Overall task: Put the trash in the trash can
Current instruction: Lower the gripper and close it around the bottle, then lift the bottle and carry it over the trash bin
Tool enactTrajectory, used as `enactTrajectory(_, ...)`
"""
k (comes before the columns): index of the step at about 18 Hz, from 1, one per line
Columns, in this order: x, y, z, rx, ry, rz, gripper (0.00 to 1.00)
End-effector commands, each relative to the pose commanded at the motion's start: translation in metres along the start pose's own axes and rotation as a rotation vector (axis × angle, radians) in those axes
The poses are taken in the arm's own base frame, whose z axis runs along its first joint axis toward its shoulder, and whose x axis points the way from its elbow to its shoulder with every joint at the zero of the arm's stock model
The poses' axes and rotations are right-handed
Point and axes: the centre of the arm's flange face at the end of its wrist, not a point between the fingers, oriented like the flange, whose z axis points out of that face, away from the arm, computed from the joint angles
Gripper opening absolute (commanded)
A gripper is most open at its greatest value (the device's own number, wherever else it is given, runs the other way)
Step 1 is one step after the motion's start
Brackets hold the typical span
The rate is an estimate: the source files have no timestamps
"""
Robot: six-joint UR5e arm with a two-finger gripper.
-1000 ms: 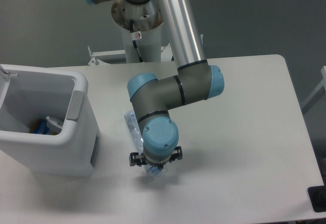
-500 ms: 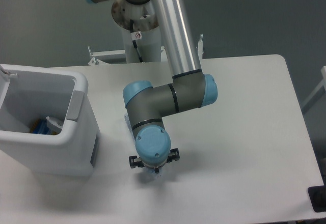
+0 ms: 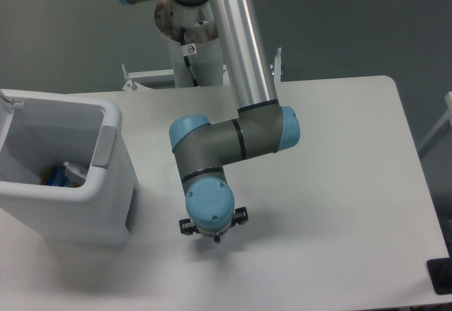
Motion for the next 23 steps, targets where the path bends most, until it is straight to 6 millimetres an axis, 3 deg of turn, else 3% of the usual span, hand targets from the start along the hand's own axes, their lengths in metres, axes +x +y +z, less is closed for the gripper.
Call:
enactTrajectory(4,-0.001,0.001,-0.012,0.020,0.005,-0.001,0.54)
enactTrajectory(8,-0.011,0.000,-0.051,0.092,0.031,-0.015,0.52)
enactTrajectory(11,-0.031,-0.005,-0.088,0.163,0.086,-0.047,0.51)
enactTrajectory(15,-0.054,0.007,-0.132,0.239,0.136,-0.083,0.49)
enactTrajectory(23,-0.112,0.029,-0.254,0.473,0.262,-0.170,0.49)
